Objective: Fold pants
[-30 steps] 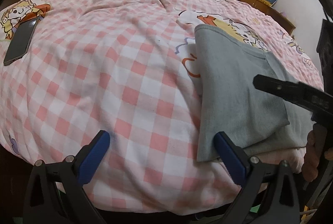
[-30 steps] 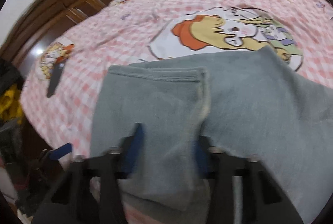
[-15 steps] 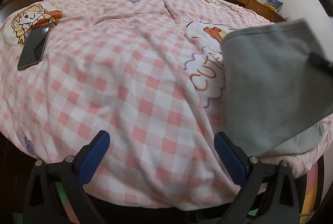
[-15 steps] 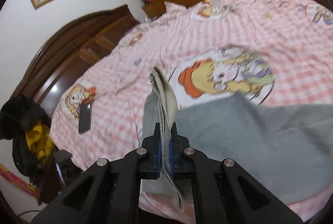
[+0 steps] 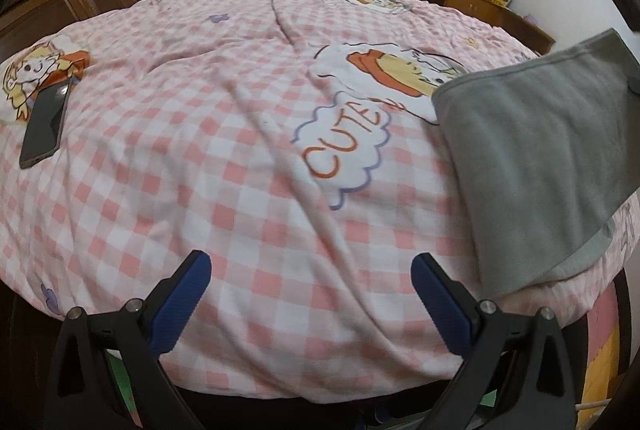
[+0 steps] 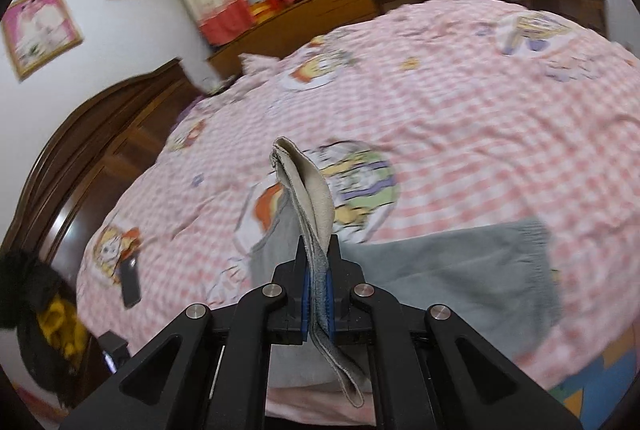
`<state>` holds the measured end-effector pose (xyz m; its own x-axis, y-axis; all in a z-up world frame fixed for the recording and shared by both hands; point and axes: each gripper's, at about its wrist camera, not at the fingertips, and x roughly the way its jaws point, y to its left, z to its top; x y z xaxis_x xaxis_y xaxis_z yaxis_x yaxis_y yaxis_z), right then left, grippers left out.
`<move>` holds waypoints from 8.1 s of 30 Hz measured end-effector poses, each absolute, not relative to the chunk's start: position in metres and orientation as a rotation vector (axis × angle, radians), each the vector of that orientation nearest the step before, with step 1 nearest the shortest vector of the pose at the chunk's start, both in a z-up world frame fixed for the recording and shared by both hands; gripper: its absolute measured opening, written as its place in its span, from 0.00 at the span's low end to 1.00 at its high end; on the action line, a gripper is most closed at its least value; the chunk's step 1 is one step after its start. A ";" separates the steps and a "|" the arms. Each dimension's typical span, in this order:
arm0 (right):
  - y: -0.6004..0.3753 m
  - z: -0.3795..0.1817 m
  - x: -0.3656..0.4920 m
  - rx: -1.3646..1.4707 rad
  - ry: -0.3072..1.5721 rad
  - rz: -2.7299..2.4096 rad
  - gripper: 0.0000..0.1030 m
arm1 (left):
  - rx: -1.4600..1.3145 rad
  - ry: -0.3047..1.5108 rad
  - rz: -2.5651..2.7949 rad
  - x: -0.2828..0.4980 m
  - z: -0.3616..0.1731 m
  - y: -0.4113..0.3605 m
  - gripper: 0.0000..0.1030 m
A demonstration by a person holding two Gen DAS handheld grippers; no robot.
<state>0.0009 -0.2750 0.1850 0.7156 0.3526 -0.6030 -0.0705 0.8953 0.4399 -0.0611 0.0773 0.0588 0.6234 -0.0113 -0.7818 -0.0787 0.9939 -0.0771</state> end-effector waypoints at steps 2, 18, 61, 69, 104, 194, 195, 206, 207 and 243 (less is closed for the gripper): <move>-0.295 0.181 0.001 0.423 0.740 0.186 0.06 | -0.087 0.896 0.028 -0.059 0.060 0.070 0.99; -0.371 0.093 0.024 0.488 0.873 -0.001 0.06 | 0.059 0.892 -0.083 -0.031 0.071 0.006 0.99; -0.350 0.011 0.077 0.110 0.873 0.072 0.35 | 0.009 0.903 -0.332 0.107 0.027 -0.085 0.76; -0.350 0.028 0.063 0.126 0.882 0.037 0.35 | 0.042 0.877 -0.313 0.097 0.029 -0.083 0.78; -0.349 0.030 -0.042 0.346 0.946 0.063 0.35 | -0.182 1.086 -0.409 0.004 0.029 -0.035 0.93; -0.373 0.038 -0.028 0.427 0.870 0.120 0.43 | 0.084 0.996 -0.470 0.019 0.071 -0.171 0.56; -0.370 0.041 -0.025 0.409 0.869 0.114 0.43 | 0.079 1.004 -0.446 0.020 0.067 -0.162 0.56; -0.353 0.049 0.010 0.269 0.883 0.121 0.43 | 0.019 1.044 -0.387 0.028 0.048 -0.125 0.61; -0.352 0.044 0.016 0.269 0.897 0.126 0.43 | 0.016 1.044 -0.389 0.028 0.048 -0.123 0.61; -0.421 0.049 0.035 0.294 0.882 -0.032 0.09 | 0.095 0.899 -0.538 0.040 0.088 -0.197 0.65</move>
